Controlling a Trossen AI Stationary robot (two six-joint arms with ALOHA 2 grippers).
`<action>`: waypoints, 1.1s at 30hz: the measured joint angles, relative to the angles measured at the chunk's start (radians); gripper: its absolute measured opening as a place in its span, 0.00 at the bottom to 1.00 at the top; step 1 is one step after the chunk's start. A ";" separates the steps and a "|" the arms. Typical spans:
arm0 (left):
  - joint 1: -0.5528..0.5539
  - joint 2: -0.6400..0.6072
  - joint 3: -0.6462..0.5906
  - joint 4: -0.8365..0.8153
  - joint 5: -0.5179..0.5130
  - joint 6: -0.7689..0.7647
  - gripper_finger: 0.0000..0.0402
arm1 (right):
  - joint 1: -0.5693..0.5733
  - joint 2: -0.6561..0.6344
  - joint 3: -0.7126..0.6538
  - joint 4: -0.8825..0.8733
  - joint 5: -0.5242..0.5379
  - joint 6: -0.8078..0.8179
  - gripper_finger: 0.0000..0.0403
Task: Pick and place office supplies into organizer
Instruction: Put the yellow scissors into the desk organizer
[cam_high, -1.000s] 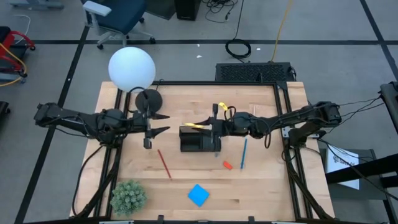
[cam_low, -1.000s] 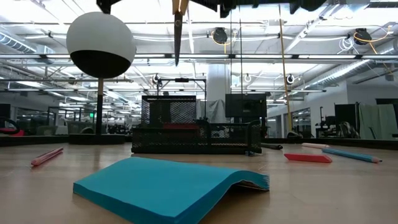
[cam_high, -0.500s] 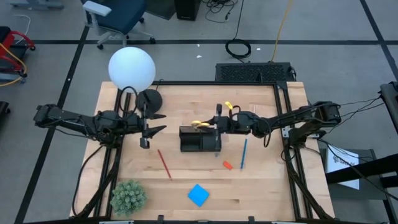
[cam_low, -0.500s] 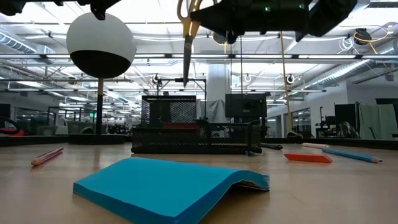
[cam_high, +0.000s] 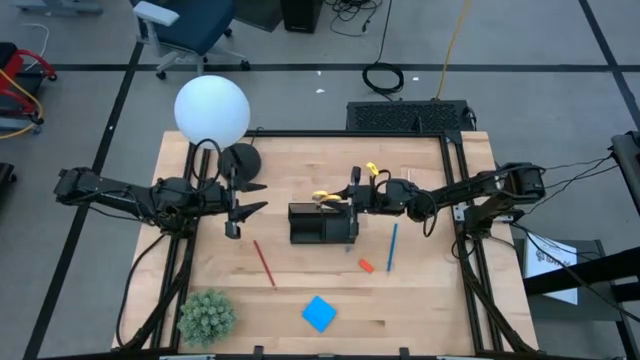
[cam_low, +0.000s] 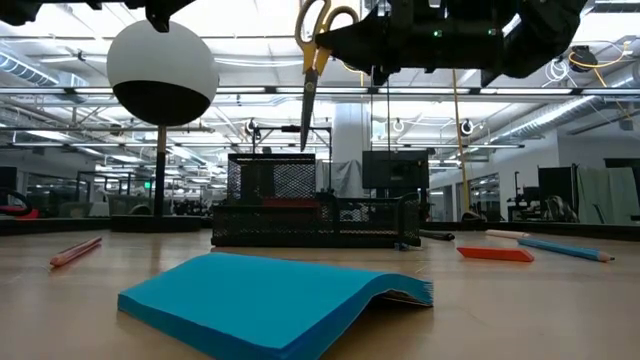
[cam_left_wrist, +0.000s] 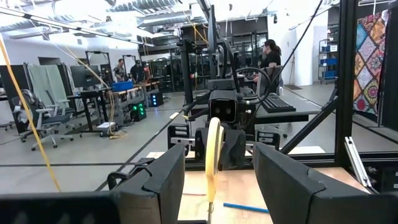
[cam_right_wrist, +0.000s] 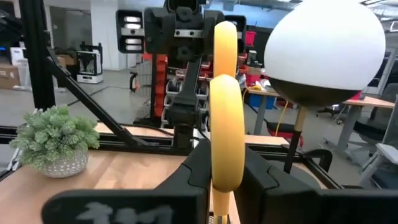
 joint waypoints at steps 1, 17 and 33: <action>0.000 0.000 0.000 0.000 0.000 0.004 0.46 | -0.001 0.018 0.000 0.023 -0.020 0.001 0.07; 0.000 0.000 0.000 -0.002 -0.002 0.032 0.46 | -0.063 0.248 0.000 0.227 -0.043 0.073 0.08; 0.001 0.000 0.000 -0.005 -0.043 0.042 0.46 | -0.057 0.395 0.026 0.307 -0.069 0.139 0.07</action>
